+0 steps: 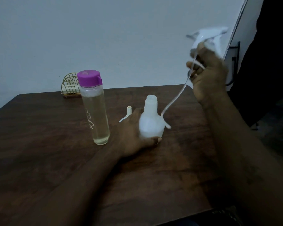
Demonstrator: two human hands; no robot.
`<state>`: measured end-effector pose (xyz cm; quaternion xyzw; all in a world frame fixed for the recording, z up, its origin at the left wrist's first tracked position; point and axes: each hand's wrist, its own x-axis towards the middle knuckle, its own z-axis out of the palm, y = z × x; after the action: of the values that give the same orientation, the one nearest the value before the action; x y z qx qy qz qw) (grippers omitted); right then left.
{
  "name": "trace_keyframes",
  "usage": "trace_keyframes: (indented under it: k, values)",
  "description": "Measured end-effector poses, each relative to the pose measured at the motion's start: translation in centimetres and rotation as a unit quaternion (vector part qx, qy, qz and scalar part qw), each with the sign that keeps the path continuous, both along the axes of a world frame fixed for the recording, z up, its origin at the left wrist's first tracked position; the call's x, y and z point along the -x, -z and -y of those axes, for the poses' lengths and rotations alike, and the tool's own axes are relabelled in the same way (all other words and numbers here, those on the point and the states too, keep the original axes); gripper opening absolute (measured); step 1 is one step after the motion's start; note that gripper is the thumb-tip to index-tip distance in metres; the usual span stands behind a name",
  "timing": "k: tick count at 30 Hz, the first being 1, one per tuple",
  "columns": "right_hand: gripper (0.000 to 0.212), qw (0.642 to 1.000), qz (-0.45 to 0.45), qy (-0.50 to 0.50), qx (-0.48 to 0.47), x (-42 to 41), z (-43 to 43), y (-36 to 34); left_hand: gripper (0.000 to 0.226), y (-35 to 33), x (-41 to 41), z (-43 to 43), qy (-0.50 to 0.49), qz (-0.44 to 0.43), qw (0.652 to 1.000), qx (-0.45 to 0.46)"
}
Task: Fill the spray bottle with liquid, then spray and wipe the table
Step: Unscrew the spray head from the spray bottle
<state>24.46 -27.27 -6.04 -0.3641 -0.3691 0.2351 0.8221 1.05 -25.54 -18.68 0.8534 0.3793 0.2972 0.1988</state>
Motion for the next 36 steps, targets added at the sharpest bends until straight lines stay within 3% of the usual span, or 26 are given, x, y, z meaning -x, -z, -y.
trace_keyframes:
  k: [2,6,10,13,18,24,29,33,36]
  values:
    - [0.019,0.997,0.014,-0.035,0.066,-0.1,-0.1,1.5,0.079,-0.1,0.1,0.1,-0.001,0.001,1.0,-0.005]
    - [0.033,0.971,0.077,-0.076,0.213,-0.3,-0.7,6.4,0.088,-0.2,0.1,0.1,-0.008,-0.004,1.0,-0.002]
    - [0.026,0.93,0.12,-0.128,0.322,-0.5,-0.8,9.7,0.091,-0.4,0.3,0.1,-0.002,-0.006,1.0,0.013]
    - [0.034,0.89,0.187,-0.095,0.404,-0.6,-1.1,10.8,0.09,-0.6,0.4,0.1,0.009,0.0,1.0,0.017]
    - [0.051,0.854,0.287,-0.033,0.432,-0.6,-1.1,11.1,0.081,-0.7,0.4,0.3,0.013,0.031,0.999,0.017]
    - [0.044,0.813,0.401,0.045,0.421,-1.1,-0.8,11.9,0.071,-0.6,0.4,0.3,-0.017,0.083,0.996,-0.027]
    - [0.05,0.825,0.389,0.079,0.403,-1.6,-0.3,12.2,0.06,-0.6,0.1,0.3,-0.059,0.194,0.978,-0.047]
    - [0.046,0.866,0.338,0.131,0.344,-1.8,0.1,12.2,0.053,-0.7,-0.4,0.5,-0.121,0.261,0.955,-0.075]
    - [0.032,0.894,0.305,0.131,0.302,-1.8,0.3,12.3,0.042,-0.6,-0.6,0.3,-0.124,0.263,0.955,-0.057]
